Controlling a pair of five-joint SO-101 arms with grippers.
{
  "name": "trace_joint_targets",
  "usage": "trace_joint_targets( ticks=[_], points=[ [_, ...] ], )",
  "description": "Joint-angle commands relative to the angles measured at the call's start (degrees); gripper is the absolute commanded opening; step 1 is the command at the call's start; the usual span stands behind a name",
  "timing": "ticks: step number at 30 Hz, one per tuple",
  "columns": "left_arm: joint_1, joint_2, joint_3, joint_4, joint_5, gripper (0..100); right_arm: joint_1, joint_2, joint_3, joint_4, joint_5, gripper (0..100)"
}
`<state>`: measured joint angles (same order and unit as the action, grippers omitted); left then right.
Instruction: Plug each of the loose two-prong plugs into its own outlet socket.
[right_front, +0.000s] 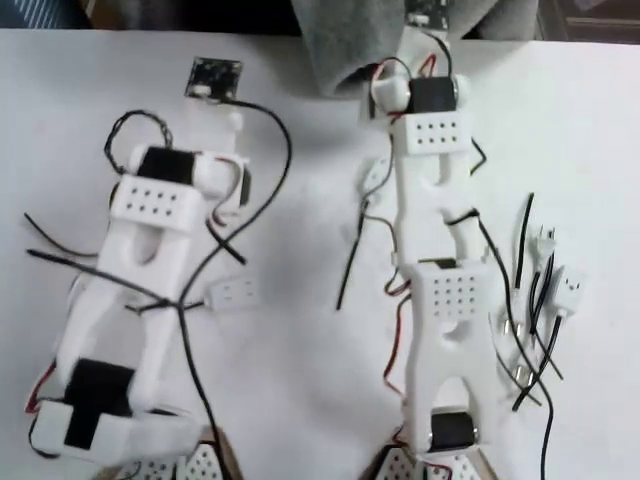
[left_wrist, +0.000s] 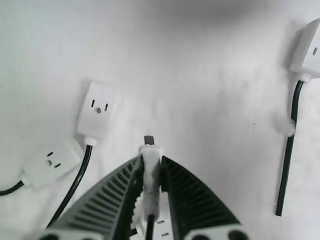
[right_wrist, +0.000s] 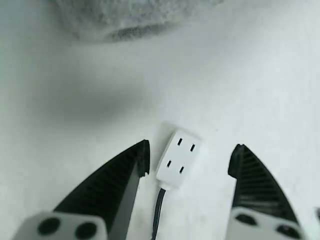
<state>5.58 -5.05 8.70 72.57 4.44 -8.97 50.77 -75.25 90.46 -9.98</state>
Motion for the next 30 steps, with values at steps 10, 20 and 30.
trace_joint_targets(
  ticks=[10, 20, 30],
  points=[
    [-0.7, 1.1, -5.5, 5.0, 0.0, 3, -0.1, 7.7, -2.4, 2.7, -14.5, 29.7],
    [-0.5, 1.2, -5.2, 4.8, 0.0, 3, -2.1, 10.6, -2.8, 2.3, -16.2, 29.7],
    [-0.7, 1.2, -5.1, 4.6, 0.0, 3, -2.8, 14.8, -3.0, 0.7, -16.3, 29.6]
  ],
)
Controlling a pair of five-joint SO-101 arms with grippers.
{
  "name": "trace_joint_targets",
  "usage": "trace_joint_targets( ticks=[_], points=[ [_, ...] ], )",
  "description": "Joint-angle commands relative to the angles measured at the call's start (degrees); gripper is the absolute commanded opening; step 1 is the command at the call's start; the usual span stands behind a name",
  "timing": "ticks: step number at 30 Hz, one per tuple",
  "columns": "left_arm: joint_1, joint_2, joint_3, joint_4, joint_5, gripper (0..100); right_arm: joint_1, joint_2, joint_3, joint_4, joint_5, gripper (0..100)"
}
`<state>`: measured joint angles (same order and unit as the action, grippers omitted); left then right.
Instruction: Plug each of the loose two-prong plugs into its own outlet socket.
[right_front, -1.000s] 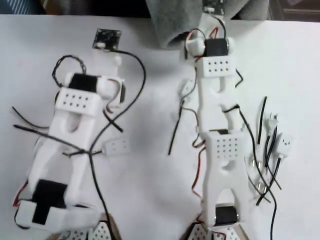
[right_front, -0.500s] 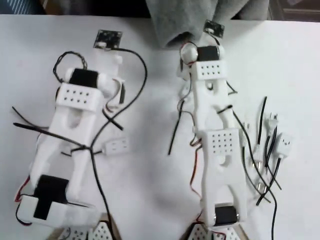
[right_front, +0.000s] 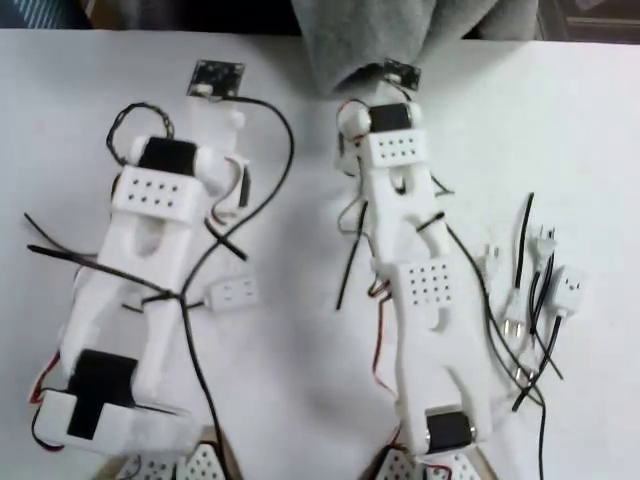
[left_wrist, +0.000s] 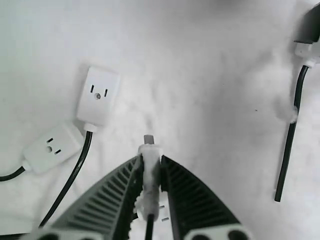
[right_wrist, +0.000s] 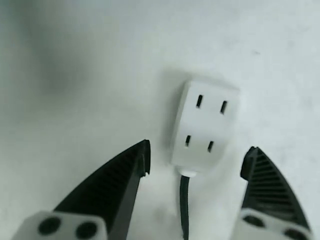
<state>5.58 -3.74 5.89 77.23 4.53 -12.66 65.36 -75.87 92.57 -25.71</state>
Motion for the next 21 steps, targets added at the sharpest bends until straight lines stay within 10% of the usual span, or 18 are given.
trace_joint_targets(
  ticks=[1, 21],
  points=[
    [-0.7, -0.1, -2.3, -0.1, -0.1, 3, 1.4, 0.7, -2.4, -1.9, -1.1, 29.5],
    [-0.7, -0.1, -2.4, -0.2, -0.2, 3, -0.5, -1.0, -5.9, 4.6, -2.3, 8.1]
  ],
)
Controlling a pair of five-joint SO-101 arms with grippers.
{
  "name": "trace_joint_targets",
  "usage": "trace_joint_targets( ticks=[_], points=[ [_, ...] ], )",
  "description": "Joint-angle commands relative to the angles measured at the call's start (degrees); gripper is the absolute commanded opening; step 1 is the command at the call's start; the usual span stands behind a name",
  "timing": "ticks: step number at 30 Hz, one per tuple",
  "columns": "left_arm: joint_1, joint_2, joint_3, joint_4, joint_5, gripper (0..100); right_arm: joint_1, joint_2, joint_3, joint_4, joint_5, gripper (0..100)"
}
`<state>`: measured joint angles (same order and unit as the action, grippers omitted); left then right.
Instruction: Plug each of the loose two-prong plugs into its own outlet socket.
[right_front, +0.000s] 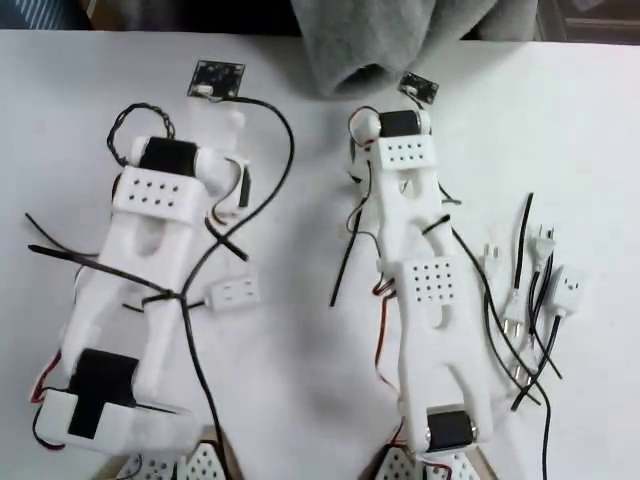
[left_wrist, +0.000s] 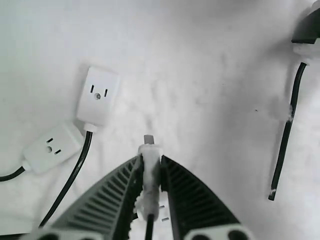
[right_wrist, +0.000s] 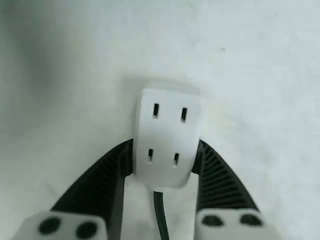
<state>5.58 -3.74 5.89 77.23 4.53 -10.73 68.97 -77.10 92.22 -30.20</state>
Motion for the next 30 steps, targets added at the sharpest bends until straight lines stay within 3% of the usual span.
trace_joint_targets(
  ticks=[1, 9, 14, 17, 21, 30],
  points=[
    [-0.7, -0.1, -2.4, -0.2, -0.2, 3, -3.0, -5.6, -5.9, 6.0, 4.1, 8.7],
    [-0.7, -0.1, -2.4, -0.2, -0.2, 3, -8.0, -9.5, -7.1, 6.2, 30.9, 6.3],
    [-2.2, -0.1, -2.7, -0.2, -0.2, 3, -10.0, -8.8, -5.4, 6.5, 57.5, 6.3],
    [-4.4, -0.2, -3.5, -0.2, -0.2, 3, -9.5, -9.1, 1.1, 6.4, 69.0, 6.6],
    [-6.3, -0.2, -4.5, -0.2, -0.2, 3, -11.2, -10.4, 8.0, 6.4, 78.1, 6.6],
    [-7.2, -0.6, -4.5, -0.2, -0.3, 3, -19.2, -20.6, 31.2, 6.4, 90.3, 6.6]
  ],
)
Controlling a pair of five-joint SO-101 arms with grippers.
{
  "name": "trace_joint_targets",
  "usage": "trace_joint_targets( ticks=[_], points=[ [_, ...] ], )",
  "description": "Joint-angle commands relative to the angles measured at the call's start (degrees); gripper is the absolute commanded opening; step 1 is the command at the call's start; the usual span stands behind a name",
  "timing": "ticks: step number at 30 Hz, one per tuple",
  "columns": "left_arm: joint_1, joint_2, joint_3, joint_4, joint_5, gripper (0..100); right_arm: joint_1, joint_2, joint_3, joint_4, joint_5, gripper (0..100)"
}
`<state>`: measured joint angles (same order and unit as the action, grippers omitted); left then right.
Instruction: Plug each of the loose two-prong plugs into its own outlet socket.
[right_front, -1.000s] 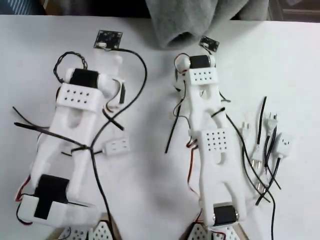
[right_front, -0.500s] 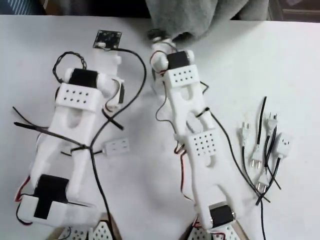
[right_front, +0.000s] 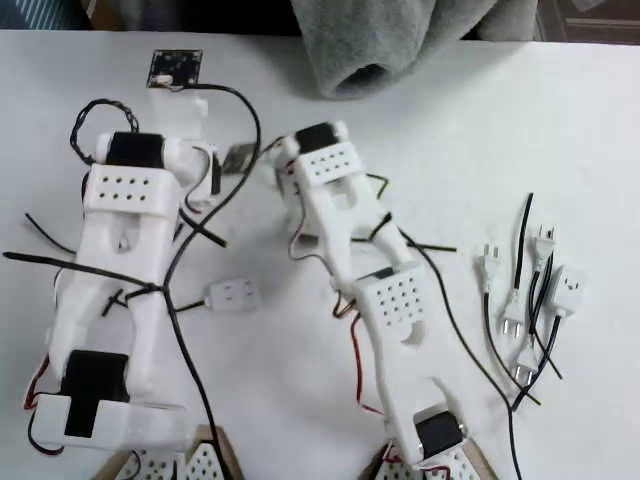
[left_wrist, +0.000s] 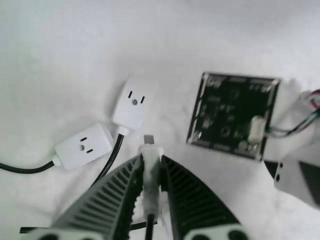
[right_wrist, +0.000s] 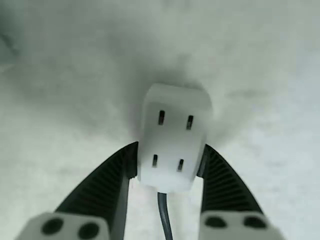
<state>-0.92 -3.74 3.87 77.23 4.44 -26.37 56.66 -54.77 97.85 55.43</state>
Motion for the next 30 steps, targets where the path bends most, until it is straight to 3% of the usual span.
trace_joint_targets(
  ticks=[1, 5, 12, 22, 30],
  points=[
    [-0.9, -0.6, -2.5, -0.2, -0.2, 3, -3.8, -10.0, 11.1, 0.7, 5.5, 6.6],
    [-1.2, -0.5, -3.7, 0.3, -0.2, 3, -3.4, -14.3, 16.1, 0.7, 7.4, 8.9],
    [-1.2, -0.3, -3.9, 0.3, -0.2, 3, 1.0, -15.6, 15.6, 0.5, 5.7, 26.5],
    [0.7, -0.1, -4.0, -0.2, 0.3, 3, 12.0, -21.9, 5.1, 0.6, 5.3, 26.5],
    [5.4, 0.0, -3.7, -1.1, 0.0, 3, 15.5, -32.9, 3.8, 0.6, 0.1, 26.5]
  ],
)
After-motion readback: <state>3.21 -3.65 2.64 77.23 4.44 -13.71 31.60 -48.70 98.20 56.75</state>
